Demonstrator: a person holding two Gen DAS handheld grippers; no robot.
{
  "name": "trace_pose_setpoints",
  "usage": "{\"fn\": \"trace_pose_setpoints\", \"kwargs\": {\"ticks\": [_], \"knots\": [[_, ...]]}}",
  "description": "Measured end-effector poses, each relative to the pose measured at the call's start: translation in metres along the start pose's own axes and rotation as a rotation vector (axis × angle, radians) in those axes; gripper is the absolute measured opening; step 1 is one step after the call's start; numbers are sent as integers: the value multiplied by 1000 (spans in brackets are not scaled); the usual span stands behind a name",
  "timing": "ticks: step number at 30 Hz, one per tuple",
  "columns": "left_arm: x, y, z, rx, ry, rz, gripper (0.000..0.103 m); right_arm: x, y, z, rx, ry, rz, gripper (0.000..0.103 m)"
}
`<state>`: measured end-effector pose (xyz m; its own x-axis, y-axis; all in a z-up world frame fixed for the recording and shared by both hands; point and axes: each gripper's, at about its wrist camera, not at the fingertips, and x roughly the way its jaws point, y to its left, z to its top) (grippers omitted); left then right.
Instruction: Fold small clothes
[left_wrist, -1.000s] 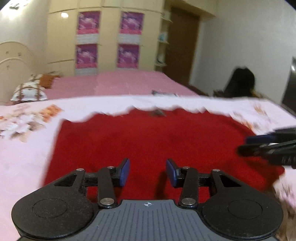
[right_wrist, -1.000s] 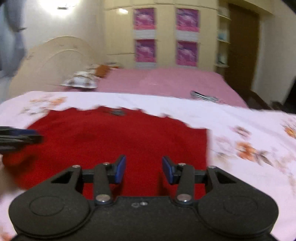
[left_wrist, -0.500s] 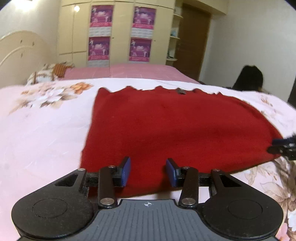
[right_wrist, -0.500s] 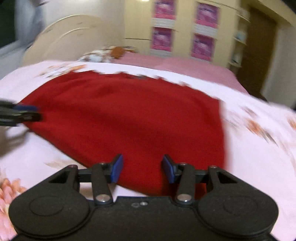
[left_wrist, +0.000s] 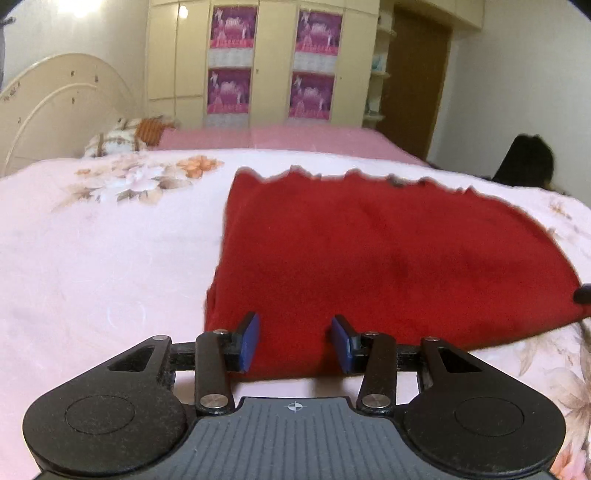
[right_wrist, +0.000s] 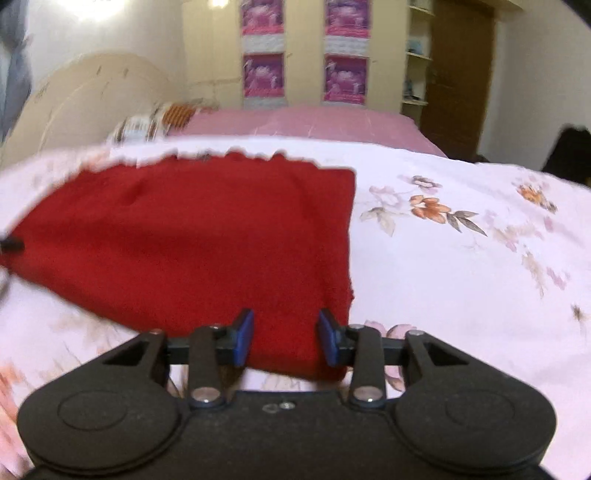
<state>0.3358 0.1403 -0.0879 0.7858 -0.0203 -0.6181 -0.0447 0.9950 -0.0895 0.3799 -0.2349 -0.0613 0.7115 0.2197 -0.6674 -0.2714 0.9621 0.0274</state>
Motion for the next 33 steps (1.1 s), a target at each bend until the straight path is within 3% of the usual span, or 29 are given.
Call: {"fn": "trace_pose_setpoints", "kwargs": {"ticks": [2,6,9,11,15,17,20,25,27,28,29,33], "knots": [[-1,0,4,2,8,4,44,3,-4,-6,10,34,-2,35],[-11,1,13,-28,-39,8,44,0,-5,-1,25,19,2,35],[6,-12,39,15,-75,-5,44,-5,-5,12,40,-66,-4,38],[28,-22,61,34,-86,-20,44,13,0,37,27,-77,-16,40],[79,-20,66,35,48,73,44,53,14,66,-54,-70,-17,41],[76,-12,62,12,19,43,44,73,6,59,-74,-7,-91,40],[75,-17,61,56,18,57,45,73,-17,45,-13,-38,-63,41],[62,-18,64,39,26,70,51,75,-14,48,-45,-27,-76,45],[45,-15,62,38,6,83,65,64,-16,52,-27,-39,-84,48],[32,-11,57,17,-13,88,69,50,-17,52,-13,-89,-104,51],[22,-7,51,-5,-22,89,69,36,-22,50,17,-142,-103,51],[-12,6,26,-84,1,98,69,-1,-47,30,152,-165,-39,48]]}}
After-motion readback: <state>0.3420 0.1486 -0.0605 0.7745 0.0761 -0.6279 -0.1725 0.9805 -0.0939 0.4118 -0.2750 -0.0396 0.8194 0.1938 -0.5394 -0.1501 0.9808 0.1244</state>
